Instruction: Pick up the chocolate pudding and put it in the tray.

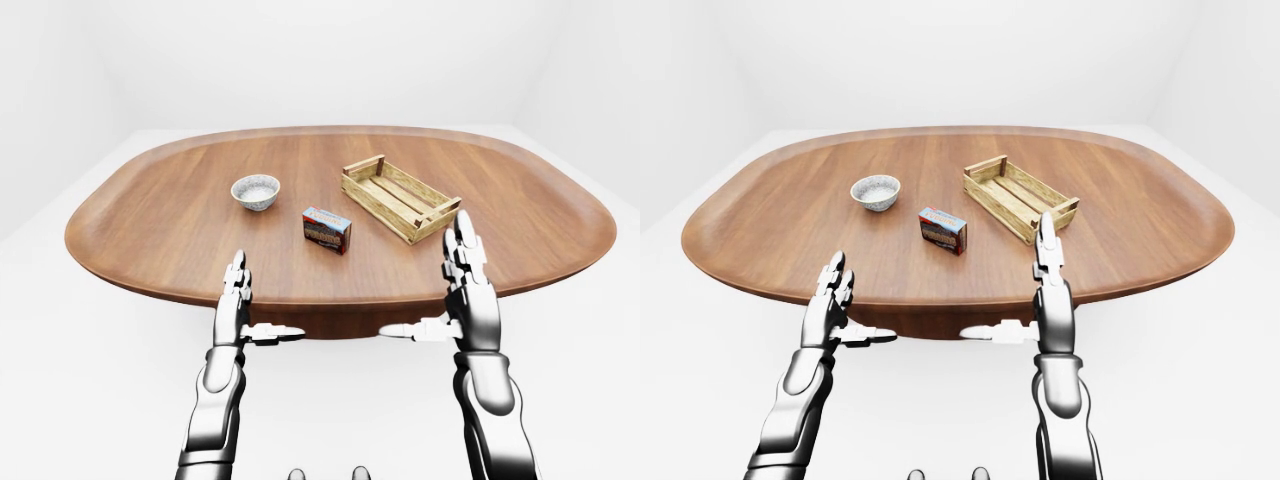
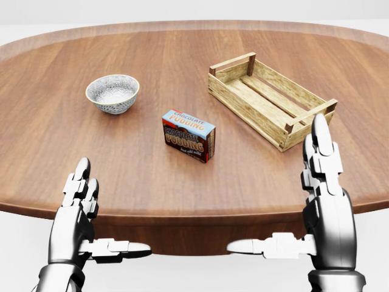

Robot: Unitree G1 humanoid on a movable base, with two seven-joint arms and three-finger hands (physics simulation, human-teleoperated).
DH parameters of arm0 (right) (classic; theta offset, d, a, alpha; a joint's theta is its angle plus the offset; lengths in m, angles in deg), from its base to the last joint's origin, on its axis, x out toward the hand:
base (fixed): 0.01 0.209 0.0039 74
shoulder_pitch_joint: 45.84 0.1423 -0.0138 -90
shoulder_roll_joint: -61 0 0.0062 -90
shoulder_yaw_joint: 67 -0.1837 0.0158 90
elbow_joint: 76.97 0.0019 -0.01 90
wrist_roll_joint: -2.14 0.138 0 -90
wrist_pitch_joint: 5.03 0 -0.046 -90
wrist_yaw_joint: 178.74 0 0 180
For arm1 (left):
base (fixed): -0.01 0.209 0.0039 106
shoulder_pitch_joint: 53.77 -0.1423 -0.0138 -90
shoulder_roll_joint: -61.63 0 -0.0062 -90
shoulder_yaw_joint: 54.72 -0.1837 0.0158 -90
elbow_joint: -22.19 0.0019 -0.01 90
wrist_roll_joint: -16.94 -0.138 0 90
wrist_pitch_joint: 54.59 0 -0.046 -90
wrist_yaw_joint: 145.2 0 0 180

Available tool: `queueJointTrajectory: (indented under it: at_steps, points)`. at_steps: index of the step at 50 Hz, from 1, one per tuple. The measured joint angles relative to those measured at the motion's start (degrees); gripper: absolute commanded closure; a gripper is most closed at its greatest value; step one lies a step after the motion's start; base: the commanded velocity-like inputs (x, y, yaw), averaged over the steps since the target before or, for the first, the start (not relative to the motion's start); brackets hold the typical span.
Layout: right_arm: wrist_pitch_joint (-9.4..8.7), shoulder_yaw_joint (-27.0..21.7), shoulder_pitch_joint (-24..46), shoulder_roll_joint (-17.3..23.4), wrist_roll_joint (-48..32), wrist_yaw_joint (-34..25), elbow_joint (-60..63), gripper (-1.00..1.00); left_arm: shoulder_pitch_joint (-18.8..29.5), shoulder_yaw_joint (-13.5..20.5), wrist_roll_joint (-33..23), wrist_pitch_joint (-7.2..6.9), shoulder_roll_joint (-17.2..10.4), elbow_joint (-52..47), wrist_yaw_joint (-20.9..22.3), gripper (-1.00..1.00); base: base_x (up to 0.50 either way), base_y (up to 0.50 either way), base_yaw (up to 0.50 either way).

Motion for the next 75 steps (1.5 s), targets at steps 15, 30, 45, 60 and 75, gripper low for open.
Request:
queueJointTrajectory:
  at_steps: [15, 30, 45, 60, 75]
  points:
    - [0.00, -0.1, 0.2, 0.0, 0.3, 0.0, 0.0, -1.00, 0.1, 0.0, 0.1, -0.11, 0.0, 0.1, -0.1, -1.00, 0.00, 0.00, 0.00]
    - [0.00, 0.0, 0.1, 0.0, 0.4, -0.2, -0.4, -1.00, -0.1, 0.0, 0.0, -0.23, 0.0, -0.3, 0.0, -1.00, 0.07, 0.00, 0.00]
    - [0.00, 0.1, 0.1, 0.0, 0.5, -0.3, -0.6, -1.00, -0.2, -0.1, -0.1, -0.24, 0.0, -0.5, 0.0, -1.00, 0.18, 0.00, 0.00]
    - [0.00, 0.1, 0.0, 0.0, 0.5, -0.4, -0.7, -1.00, -0.2, -0.1, -0.2, -0.18, 0.0, -0.5, 0.0, -1.00, 0.19, 0.00, 0.00]
    - [0.00, -0.1, 0.5, 0.0, 0.7, -0.3, -0.8, -1.00, 0.1, 0.1, 0.0, 0.03, 0.0, 0.3, -0.1, -1.00, 0.19, -0.03, 0.00]
